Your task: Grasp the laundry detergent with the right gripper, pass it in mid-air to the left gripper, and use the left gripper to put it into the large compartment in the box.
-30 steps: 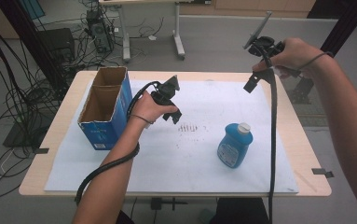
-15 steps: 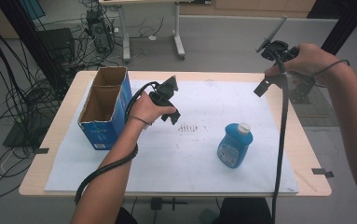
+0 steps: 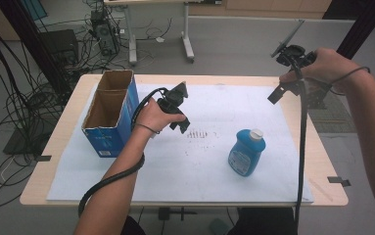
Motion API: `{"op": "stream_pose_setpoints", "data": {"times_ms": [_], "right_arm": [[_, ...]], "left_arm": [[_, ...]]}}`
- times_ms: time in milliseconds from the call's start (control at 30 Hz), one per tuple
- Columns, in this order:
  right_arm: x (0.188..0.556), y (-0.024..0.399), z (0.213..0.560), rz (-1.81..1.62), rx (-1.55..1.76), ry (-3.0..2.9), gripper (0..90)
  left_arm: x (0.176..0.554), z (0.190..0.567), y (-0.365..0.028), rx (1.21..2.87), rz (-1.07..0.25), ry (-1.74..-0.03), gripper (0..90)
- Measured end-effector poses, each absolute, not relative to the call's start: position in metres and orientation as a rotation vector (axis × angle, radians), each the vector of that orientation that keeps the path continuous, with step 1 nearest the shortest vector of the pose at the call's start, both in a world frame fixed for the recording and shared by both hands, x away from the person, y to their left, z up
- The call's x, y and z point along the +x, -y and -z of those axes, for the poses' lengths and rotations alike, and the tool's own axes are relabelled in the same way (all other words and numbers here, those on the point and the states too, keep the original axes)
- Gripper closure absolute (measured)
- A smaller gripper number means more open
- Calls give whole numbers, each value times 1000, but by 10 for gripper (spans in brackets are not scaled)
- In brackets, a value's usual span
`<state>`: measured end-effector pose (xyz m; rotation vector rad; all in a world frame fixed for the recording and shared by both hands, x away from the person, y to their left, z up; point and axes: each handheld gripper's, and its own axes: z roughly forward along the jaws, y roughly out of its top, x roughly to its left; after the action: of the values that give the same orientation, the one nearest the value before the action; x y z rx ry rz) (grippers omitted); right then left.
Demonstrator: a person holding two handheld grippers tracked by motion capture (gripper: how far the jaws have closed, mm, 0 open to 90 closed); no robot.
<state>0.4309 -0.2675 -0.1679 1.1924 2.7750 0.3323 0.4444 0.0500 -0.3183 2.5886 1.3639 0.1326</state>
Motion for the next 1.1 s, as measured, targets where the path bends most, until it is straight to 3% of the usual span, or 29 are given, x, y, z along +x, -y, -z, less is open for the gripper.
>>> {"op": "stream_pose_setpoints", "data": {"times_ms": [1100], "right_arm": [[428, 289, 189, -352, 1224, -2777, 171]], "left_arm": [[443, 327, -52, 2589, -114, -1398, 156]]}}
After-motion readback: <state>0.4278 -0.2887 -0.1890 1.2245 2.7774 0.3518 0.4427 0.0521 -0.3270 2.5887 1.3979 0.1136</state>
